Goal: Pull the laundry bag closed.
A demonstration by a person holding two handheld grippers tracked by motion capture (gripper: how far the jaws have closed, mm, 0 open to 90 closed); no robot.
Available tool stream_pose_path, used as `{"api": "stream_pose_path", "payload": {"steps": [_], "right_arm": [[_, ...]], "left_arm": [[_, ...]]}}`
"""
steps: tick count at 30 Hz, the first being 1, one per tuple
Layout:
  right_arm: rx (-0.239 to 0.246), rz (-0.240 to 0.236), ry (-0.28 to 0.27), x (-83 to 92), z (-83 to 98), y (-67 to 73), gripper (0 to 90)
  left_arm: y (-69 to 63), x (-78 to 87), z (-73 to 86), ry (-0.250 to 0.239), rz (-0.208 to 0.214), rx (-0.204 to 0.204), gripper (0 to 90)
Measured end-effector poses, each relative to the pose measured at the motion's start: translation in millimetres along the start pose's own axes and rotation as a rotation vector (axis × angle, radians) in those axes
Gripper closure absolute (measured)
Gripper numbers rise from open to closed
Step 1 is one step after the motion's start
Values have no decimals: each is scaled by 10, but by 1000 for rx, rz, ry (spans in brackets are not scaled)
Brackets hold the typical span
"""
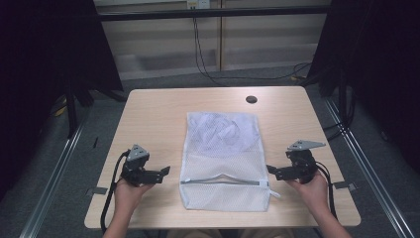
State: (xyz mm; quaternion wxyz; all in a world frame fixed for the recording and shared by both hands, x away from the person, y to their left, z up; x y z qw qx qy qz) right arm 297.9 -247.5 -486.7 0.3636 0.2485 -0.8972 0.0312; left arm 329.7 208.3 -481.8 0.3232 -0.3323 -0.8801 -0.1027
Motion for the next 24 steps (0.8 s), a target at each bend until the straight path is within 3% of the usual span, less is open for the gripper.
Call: {"api": "stream_pose_path", "payload": {"steps": [4,8,15,24], "right_arm": [[12,-24,-5,-12,-42,103,61],[13,-40,1,-12,-57,158,92],[50,-71,44,-103,-149,346,94],[34,-89,48,-168,-292,535,93]], "left_arm": [[-26,-1,-21,3,29,0,66],[-31,4,-9,19,27,-24,54],[-25,41,6,36,32,-24,53],[1,80,8,29,26,-17,53]]}}
Point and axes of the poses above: each handheld gripper's, and its own axes: x roughly backward along the jaws, z roughly out of its underside, y roughly to its left, the point moved 3 cm from there along -x, roughly forward along the jaws, and after that the axes turned 2 degrees about -x, right-handed, at the moved point
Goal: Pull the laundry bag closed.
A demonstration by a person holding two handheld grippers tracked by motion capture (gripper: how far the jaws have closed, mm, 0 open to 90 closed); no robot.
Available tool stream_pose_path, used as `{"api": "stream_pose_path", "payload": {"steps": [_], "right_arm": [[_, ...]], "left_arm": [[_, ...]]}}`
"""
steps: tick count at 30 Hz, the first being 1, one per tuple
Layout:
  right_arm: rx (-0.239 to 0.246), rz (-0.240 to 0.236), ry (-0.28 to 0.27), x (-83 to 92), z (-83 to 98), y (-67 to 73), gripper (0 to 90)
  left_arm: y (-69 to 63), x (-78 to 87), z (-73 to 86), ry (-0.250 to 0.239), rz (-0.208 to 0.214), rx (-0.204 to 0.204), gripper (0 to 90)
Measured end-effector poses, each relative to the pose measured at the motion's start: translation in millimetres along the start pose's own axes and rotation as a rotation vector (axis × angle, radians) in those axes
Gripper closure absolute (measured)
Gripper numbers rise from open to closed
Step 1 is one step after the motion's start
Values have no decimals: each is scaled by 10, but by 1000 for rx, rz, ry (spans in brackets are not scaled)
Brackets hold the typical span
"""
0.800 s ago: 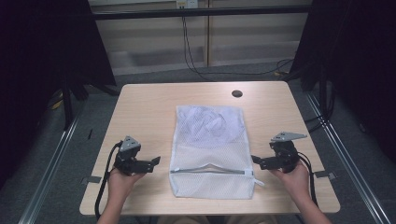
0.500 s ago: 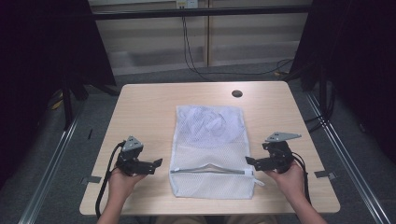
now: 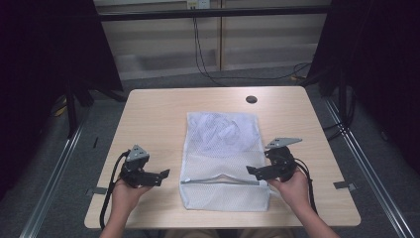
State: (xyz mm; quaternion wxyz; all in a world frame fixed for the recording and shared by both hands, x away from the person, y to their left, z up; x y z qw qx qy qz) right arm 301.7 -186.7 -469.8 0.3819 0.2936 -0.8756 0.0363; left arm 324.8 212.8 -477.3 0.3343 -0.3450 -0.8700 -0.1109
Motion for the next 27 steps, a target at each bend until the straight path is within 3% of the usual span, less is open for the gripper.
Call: {"api": "stream_pose_path", "payload": {"steps": [6,27], "right_arm": [[3,-28,16,-87,-74,116,101],[-5,-121,56,-379,-331,532,180]], "left_arm": [[10,9,2,-12,-7,17,53],[59,55,14,-2,8,16,58]]}}
Point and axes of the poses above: each handheld gripper's, and its own axes: x roughly backward along the jaws, z roughly out of its underside, y roughly to its left, the point moved 3 cm from there along -x, roughly forward along the jaws, and after that the axes turned 2 degrees about -x, right-handed, at the moved point
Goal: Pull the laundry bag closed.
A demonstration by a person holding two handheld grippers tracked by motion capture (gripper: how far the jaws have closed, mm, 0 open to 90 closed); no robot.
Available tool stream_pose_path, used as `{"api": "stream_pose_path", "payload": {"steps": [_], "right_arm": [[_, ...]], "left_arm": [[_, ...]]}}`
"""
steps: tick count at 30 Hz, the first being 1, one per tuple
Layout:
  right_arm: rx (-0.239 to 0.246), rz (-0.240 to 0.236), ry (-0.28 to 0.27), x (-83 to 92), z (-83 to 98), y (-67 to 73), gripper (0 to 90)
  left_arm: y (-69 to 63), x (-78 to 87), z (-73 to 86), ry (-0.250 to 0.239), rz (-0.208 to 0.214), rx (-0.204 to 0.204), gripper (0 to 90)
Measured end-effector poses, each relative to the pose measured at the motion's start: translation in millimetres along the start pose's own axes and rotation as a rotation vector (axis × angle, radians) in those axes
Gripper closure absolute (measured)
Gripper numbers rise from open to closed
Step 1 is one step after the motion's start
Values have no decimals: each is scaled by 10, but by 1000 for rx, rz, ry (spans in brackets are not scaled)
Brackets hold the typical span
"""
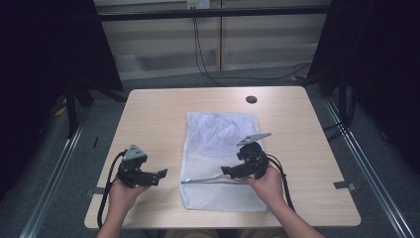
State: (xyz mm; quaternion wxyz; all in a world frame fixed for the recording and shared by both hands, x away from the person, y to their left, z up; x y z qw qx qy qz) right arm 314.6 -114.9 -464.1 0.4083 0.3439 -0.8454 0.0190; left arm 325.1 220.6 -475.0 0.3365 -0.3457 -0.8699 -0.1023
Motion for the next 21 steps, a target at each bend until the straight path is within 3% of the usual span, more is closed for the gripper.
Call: {"api": "stream_pose_path", "payload": {"steps": [11,21], "right_arm": [[14,-3,21,-131,-82,137,174],[9,-50,39,-270,-129,237,178]], "left_arm": [[7,25,-13,-8,11,-10,58],[-9,23,-12,-3,24,-21,58]]}}
Point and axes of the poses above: each handheld gripper's, and its own axes: x roughly backward along the jaws, z roughly out of its underside, y roughly to its left, the point moved 3 cm from there along -x, roughly forward along the jaws, and after that the axes turned 2 degrees about -x, right-handed, at the moved point
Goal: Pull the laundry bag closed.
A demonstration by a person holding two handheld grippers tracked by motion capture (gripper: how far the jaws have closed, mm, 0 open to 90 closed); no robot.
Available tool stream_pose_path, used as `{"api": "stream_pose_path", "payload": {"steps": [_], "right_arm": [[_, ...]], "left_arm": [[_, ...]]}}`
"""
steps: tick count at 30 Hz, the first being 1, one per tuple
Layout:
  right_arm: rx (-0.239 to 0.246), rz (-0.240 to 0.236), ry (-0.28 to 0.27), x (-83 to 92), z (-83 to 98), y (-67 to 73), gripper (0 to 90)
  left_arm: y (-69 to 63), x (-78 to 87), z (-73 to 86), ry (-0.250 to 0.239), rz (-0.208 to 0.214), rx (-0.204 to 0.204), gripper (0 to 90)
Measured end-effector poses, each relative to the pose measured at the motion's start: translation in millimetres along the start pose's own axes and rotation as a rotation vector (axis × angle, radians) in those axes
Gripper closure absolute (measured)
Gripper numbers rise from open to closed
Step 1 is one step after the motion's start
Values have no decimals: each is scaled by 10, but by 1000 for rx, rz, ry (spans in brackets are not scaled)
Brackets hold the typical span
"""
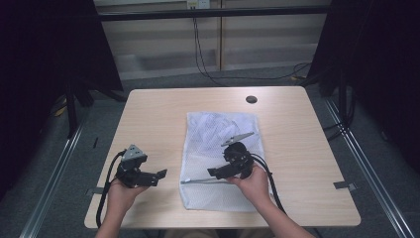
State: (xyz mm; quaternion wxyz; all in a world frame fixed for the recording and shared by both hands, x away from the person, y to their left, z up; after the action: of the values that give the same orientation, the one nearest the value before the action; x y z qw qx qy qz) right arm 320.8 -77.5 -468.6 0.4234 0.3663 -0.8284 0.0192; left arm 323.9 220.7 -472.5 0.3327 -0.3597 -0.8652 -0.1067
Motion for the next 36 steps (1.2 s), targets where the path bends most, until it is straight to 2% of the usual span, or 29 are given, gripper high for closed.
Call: {"api": "stream_pose_path", "payload": {"steps": [7,12,13,18,20,26,27,32,36], "right_arm": [[1,-10,8,-47,-34,40,186],[13,10,6,-92,-63,73,191],[5,-6,3,-105,-64,80,189],[-11,2,6,-157,-71,101,187],[-17,-13,12,-172,-77,120,199],[-9,-25,28,-241,-76,159,211],[-9,-34,44,-268,-73,181,226],[-8,-45,58,-314,-69,219,262],[-10,-74,72,-356,-67,259,344]], "left_arm": [[-9,-2,-3,1,-2,-3,58],[-12,-3,-7,0,-2,-2,58],[-13,-4,-7,1,0,-3,58],[-13,0,-9,-2,-4,-5,59],[-11,9,-15,-5,-6,-8,60],[-16,8,-18,-4,-7,-8,60],[-22,-1,-17,-4,3,-5,60],[-25,-7,-12,6,-6,-11,63],[-31,-9,-14,8,-6,-14,64]]}}
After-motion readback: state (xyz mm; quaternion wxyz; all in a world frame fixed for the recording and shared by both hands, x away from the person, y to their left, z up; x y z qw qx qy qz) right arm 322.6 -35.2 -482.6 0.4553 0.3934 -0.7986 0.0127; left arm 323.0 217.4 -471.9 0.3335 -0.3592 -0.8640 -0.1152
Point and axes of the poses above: each handheld gripper's, and its own axes: x roughly backward along the jaws, z roughly out of its underside, y roughly to its left, the point moved 3 cm from there along -x, roughly forward along the jaws, and after that the axes turned 2 degrees about -x, right-handed, at the moved point
